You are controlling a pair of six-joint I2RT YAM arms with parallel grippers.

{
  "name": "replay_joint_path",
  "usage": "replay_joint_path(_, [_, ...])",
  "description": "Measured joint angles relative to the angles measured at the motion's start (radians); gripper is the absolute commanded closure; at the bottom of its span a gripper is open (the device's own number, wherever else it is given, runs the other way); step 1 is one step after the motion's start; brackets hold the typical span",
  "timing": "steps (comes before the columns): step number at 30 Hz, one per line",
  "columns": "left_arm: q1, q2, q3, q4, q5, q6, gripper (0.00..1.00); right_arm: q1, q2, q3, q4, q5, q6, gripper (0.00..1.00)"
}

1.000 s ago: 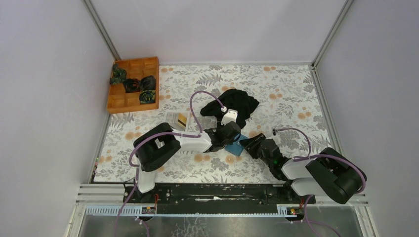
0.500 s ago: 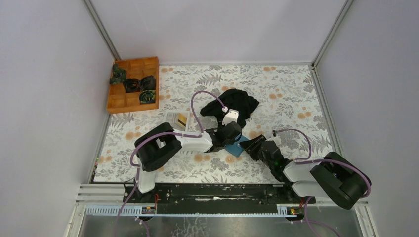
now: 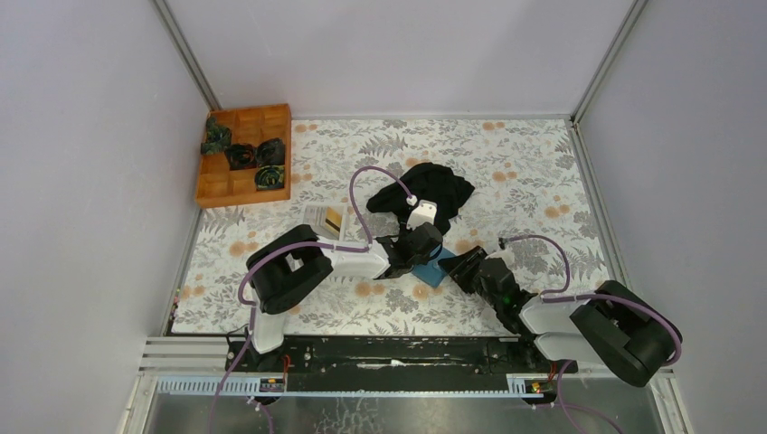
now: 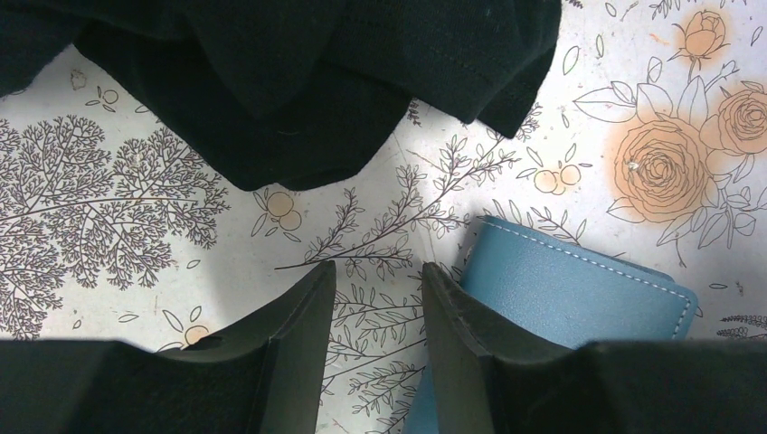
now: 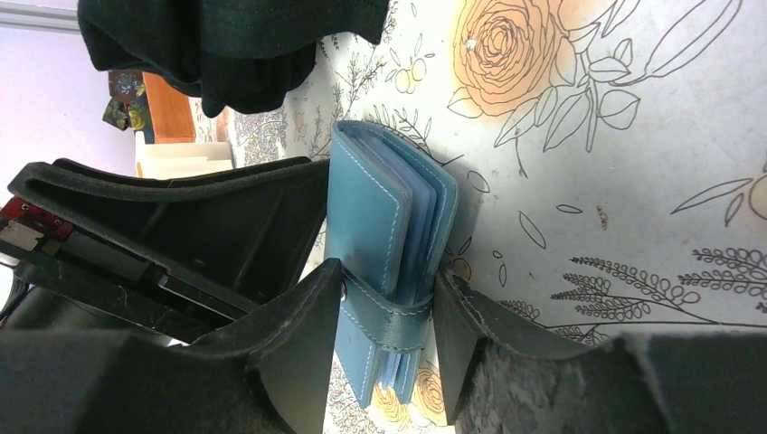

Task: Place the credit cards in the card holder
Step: Close the card holder at the center of the board.

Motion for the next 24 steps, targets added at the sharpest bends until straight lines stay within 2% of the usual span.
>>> replay_joint_path(24, [-0.002, 0.001, 0.000, 0.002, -0.001, -0.001, 0.55, 0.015, -0.015, -0.018, 0.016, 0.001, -0.021, 0.51])
